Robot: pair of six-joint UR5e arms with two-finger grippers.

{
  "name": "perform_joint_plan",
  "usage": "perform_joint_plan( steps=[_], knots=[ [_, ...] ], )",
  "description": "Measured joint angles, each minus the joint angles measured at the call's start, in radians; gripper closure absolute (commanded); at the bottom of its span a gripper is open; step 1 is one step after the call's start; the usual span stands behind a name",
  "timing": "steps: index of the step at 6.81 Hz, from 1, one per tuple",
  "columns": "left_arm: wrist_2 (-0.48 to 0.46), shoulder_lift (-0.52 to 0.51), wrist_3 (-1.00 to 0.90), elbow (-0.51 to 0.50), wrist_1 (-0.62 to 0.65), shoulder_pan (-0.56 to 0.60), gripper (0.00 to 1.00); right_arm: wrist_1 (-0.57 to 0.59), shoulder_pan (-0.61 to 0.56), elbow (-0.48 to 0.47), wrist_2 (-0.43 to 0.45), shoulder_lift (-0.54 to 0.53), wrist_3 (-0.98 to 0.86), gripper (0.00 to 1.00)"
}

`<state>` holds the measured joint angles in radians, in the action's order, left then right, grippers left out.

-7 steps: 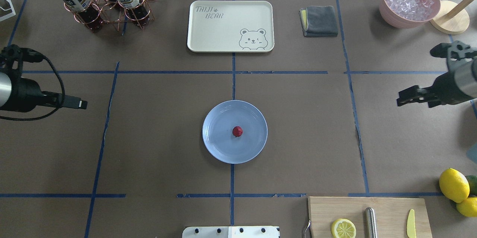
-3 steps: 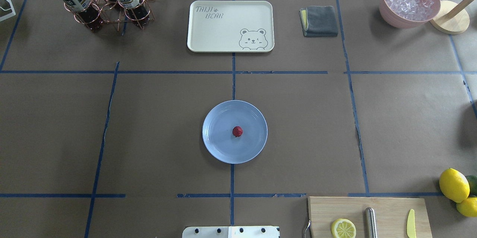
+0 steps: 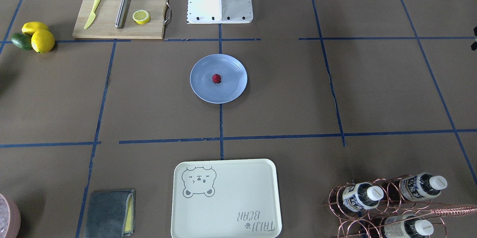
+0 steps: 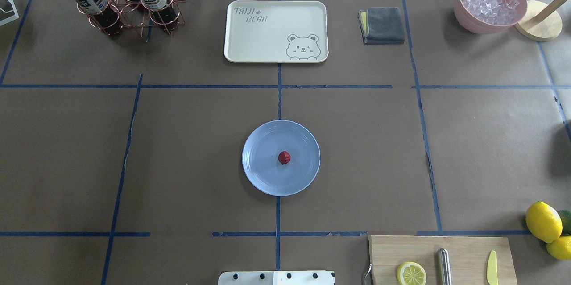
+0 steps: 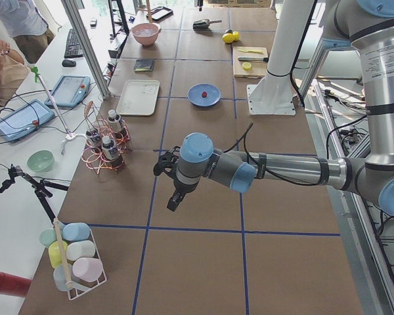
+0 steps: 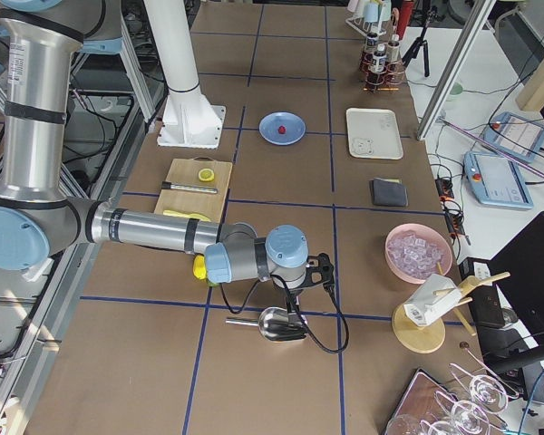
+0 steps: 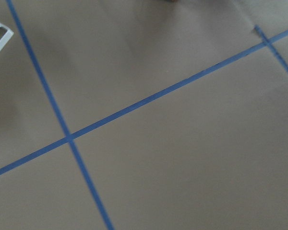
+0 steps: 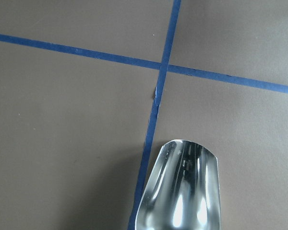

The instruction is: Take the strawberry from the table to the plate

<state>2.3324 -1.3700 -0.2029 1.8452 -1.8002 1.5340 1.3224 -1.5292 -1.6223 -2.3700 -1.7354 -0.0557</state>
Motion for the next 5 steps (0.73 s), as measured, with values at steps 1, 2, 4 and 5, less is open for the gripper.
perform_joint_plan(
  steps=[1, 2, 4, 5],
  knots=[
    [0.014, -0.013, -0.041, -0.005, 0.094, 0.035, 0.0, 0.046, -0.018, 0.001, 0.004, 0.008, -0.047, 0.0],
    [0.054, -0.013, -0.022, -0.018, 0.128, 0.047, 0.0, 0.094, -0.03, -0.005, 0.004, 0.023, -0.075, 0.0],
    [0.121, -0.017, 0.063, -0.045, 0.133, 0.049, 0.0, 0.211, -0.037, -0.043, 0.006, 0.077, -0.091, 0.0],
    [0.128, -0.021, 0.091, -0.045, 0.133, 0.047, 0.0, 0.269, -0.034, -0.071, 0.008, 0.097, -0.091, 0.0]
  ],
)
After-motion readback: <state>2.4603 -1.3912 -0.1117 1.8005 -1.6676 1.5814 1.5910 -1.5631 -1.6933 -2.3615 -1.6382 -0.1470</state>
